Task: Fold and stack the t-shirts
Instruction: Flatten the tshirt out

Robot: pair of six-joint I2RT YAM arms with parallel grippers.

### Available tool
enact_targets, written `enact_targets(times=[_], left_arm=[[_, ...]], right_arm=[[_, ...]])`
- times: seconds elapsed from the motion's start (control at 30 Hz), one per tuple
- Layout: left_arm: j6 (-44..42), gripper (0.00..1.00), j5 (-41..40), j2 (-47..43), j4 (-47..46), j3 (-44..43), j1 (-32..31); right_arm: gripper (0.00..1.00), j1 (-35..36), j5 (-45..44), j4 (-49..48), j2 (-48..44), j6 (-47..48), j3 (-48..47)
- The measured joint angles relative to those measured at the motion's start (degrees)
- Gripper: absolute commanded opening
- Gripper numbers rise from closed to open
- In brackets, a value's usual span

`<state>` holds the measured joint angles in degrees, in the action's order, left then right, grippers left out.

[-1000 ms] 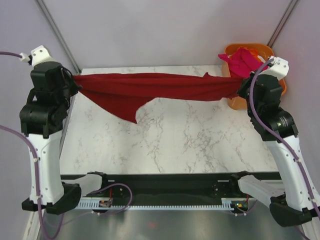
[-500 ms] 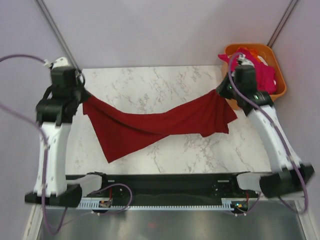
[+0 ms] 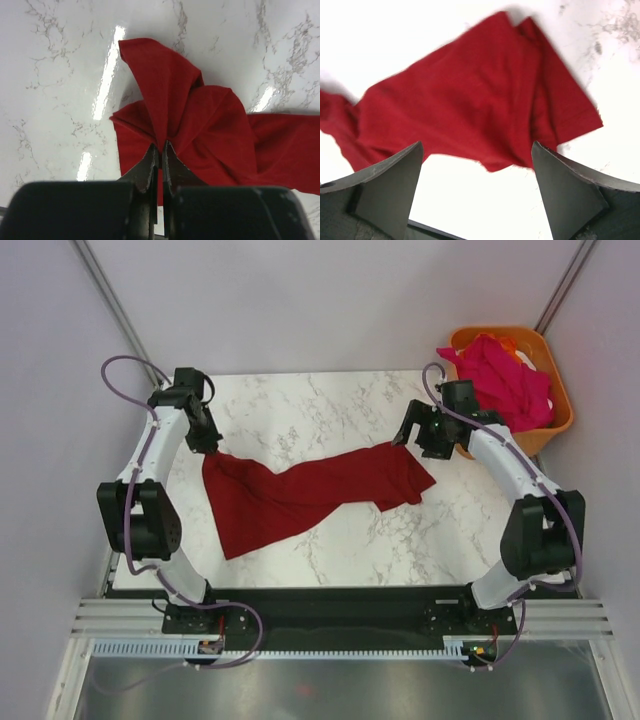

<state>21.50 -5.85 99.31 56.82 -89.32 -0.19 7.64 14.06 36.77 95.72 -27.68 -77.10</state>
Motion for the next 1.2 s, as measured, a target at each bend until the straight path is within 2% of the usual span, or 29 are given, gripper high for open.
enact_targets(times=[0.13, 0.33, 0.4, 0.5, 0.67, 0.73, 0.77, 0.83, 0.87, 0.93, 0.97, 1.0, 1.03, 1.2], left_arm=[[0.02, 0.02, 0.02, -0.37, -0.76, -0.33, 0.00], [0.02, 0.02, 0.00, -0.61, -1.33, -0.13, 0.00], [0.02, 0.02, 0.00, -1.27, -1.75, 0.68, 0.00], [0.02, 0.02, 0.02, -3.21, -2.60, 2.89, 0.00], [0.04, 0.02, -0.02, -6.88, -4.28, 7.39, 0.00], [0.04, 0.02, 0.00, -8.02, -5.27, 9.09, 0.00], [0.04, 0.02, 0.00, -8.50, -6.05, 10.03, 0.00], [0.04, 0.02, 0.00, -9.20, -6.62, 11.43, 0.00], [0.04, 0.02, -0.02, -9.42, -6.99, 11.96, 0.00], [0.04, 0.02, -0.04, -9.70, -7.65, 12.68, 0.00], [0.07, 0.02, -0.07, -9.81, -7.91, 12.92, 0.00], [0.07, 0.02, -0.09, -9.92, -8.15, 13.09, 0.00], [0.04, 0.02, -0.09, -10.05, -8.44, 13.22, 0.00], [0.04, 0.02, -0.28, -11.10, -9.11, 13.53, 0.00]], right_arm=[[0.98, 2.99, -2.54, -1.51, -8.20, -0.02, 6.34], [0.98, 5.49, -11.45, -0.50, -11.82, -1.44, 17.44], [0.94, 5.35, -14.38, 0.00, -12.90, -1.90, 19.69], [0.86, 5.11, -15.87, -0.66, -12.46, -2.36, 20.37], [0.84, 5.11, -15.21, -4.63, -9.18, -2.78, 21.62], [0.79, 5.11, -15.13, -5.64, -7.45, -2.75, 22.14], [0.75, 5.11, -15.02, -6.16, -6.49, -2.71, 22.32], [0.62, 5.11, -14.84, -6.69, -4.81, -2.69, 22.36], [0.50, 5.11, -14.75, -7.02, -4.22, -2.62, 22.36], [0.32, 5.11, -14.14, -7.61, -3.65, -2.58, 22.38], [0.14, 5.11, -13.84, -7.74, -3.61, -2.71, 22.38], [0.04, 5.11, -13.64, -7.82, -3.61, -2.34, 22.38], [0.00, 5.11, -13.25, -8.07, -3.61, -2.62, 22.40], [0.00, 5.11, -10.14, -6.82, -5.75, -2.84, 21.90]])
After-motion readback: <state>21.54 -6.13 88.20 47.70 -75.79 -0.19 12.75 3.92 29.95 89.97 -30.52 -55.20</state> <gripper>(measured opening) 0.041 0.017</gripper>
